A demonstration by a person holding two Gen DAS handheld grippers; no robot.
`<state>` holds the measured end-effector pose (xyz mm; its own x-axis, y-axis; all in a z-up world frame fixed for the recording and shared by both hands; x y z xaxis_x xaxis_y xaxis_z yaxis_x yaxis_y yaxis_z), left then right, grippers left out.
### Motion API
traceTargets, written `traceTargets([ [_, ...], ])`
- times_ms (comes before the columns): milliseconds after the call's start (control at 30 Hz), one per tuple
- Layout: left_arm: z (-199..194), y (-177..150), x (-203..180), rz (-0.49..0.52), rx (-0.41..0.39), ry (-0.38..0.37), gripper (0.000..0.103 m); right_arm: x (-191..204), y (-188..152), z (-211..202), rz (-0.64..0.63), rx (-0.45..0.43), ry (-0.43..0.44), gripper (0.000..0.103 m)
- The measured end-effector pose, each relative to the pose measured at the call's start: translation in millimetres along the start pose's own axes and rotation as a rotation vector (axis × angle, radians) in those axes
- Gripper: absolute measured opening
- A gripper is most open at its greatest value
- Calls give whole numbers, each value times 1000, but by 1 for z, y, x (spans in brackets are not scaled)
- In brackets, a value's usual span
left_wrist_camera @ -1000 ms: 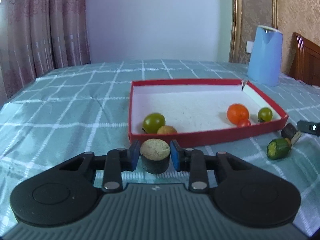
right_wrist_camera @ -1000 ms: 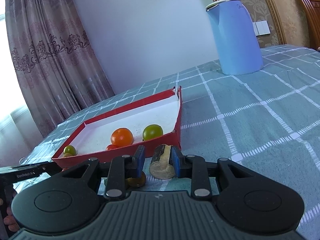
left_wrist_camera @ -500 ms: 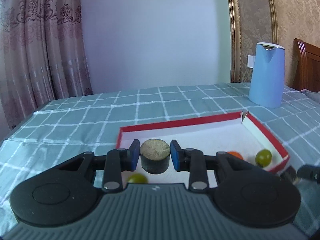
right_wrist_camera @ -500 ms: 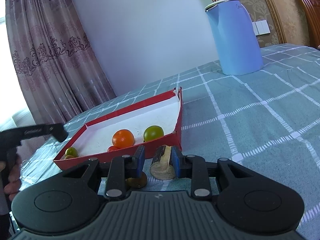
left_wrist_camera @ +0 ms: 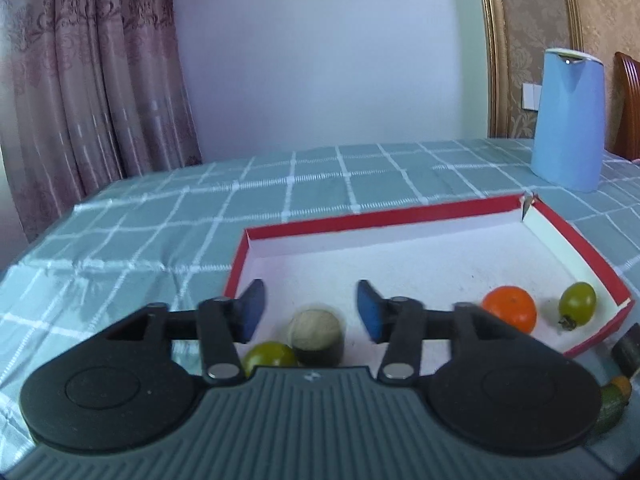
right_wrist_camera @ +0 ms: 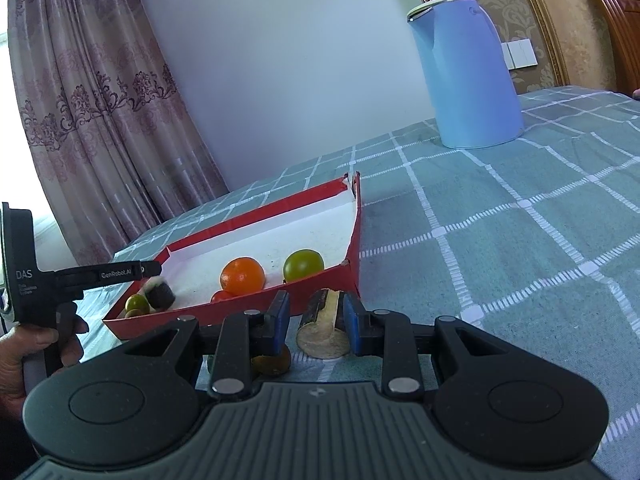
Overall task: Organize fruits
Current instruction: 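Lower the eggplant slice into the tray with the left gripper while the right holds the log, then open and withdraw the left gripper while the right gripper releases the log, then grasp the green pepper chunk with the right gripper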
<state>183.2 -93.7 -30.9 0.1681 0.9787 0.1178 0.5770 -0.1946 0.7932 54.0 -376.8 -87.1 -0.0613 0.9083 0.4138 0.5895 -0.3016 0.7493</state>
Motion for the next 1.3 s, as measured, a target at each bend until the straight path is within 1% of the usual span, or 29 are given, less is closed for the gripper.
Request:
traceTargets([
  [200,-17,-2,3,-2,-27,0,52,0,0,0,3,1,-4,28],
  [300,-37,-9,16,-18,-48,2,57,-1,1,-1,5,-5,-6,28],
  [367,-55,-16,30,-33,-80,28,65,-1,1,-4,5,-22,2,28],
  [400,-64,-20,37,-43,-95,31,70,-1,2,-5,8,-27,6,28],
  [433,-71,-24,44,-52,-110,33,73,-2,2,-6,10,-27,7,28],
  [567,-89,-46,78,-76,-131,104,74,3,-1,-13,-20,-29,1,28],
  [700,-85,-67,100,-102,-94,134,81,16,-8,-19,-77,-5,-1,28],
  [800,-78,-76,112,-125,-72,150,86,26,-14,-23,-126,9,-12,28],
  [867,-76,-78,116,-139,-70,158,93,31,-17,-23,-157,19,-26,28],
  [900,-75,-79,117,-143,-69,162,99,33,-19,-24,-171,22,-34,28],
  [933,-74,-81,117,-143,-70,163,101,35,-20,-24,-183,26,-42,28],
  [1067,-70,-83,116,-135,-60,157,101,49,-25,-22,-213,45,-33,28],
  [1167,-67,-84,117,-146,-52,148,101,67,-31,-14,-245,78,3,28],
  [1300,-66,-87,119,-154,-43,135,102,79,-38,-1,-257,121,-4,28],
])
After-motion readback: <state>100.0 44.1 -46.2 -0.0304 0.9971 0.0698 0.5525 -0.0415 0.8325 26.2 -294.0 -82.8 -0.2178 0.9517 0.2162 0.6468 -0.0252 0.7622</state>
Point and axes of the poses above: each gripper's, at about its wrist camera, not at the fingertips, and z roughly the way its jaws point, x to its left, y to its top, the point moved 8 cm from there along z, roughly the way its jaws point, and after that the axes turned 10 degrees about x, right-handed, at the moved point
